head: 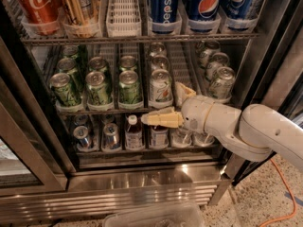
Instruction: Pick 7up can from middle shelf of fridge
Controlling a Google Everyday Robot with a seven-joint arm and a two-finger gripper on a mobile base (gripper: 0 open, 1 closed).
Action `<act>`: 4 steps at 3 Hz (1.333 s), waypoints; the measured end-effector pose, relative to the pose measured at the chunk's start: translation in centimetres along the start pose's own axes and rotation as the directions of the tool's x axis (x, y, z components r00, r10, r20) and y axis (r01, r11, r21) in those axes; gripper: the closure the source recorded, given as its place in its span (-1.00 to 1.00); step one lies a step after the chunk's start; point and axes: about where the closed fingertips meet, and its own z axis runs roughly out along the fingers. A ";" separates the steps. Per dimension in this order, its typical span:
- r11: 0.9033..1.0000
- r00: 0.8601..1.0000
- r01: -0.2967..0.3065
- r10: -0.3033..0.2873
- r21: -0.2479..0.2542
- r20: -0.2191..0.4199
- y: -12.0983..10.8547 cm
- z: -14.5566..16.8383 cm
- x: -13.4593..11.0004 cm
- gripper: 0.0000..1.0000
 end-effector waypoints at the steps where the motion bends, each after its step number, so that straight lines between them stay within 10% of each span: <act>1: 0.998 1.000 0.019 -0.018 0.060 -0.011 -0.5 0.1 0.2 -1.00; 4: 0.987 0.999 0.047 -0.046 0.154 -0.005 -1.1 2.1 -0.2 -1.00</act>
Offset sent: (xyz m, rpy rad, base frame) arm 0.0174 0.0016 -0.0011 -0.0459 -0.0500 -0.1675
